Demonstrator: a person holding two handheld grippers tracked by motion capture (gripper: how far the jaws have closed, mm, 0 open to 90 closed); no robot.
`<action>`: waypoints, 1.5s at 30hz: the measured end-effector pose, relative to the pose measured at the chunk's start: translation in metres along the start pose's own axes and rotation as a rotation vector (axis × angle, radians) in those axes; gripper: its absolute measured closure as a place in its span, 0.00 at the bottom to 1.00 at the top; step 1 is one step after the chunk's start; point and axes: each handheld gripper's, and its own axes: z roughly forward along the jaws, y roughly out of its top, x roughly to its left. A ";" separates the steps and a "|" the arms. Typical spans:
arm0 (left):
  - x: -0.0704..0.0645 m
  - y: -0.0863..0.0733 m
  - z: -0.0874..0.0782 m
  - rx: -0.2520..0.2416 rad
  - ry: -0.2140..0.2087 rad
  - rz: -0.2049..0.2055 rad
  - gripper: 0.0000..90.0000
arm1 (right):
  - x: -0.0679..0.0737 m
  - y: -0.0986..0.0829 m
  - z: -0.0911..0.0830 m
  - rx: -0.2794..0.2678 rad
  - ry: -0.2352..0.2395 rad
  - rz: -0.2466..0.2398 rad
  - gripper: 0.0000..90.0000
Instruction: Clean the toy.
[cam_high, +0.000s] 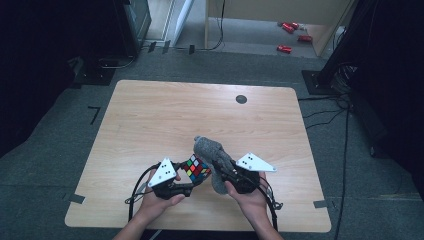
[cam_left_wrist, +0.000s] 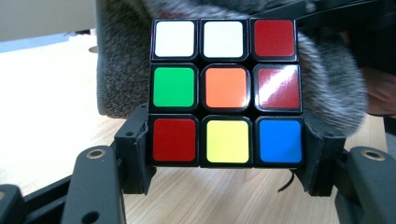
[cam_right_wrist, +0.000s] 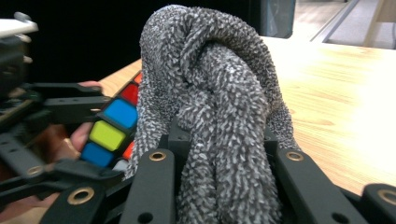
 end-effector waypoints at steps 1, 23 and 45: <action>0.000 0.000 0.000 0.003 -0.004 -0.001 0.39 | 0.003 0.002 -0.001 -0.007 0.005 -0.009 0.78; -0.019 -0.001 0.008 0.046 0.000 0.127 0.39 | 0.015 0.009 -0.003 -0.027 0.053 -0.013 0.77; -0.010 0.002 0.000 0.005 0.000 0.087 0.39 | -0.001 -0.001 0.000 -0.008 0.003 0.040 0.77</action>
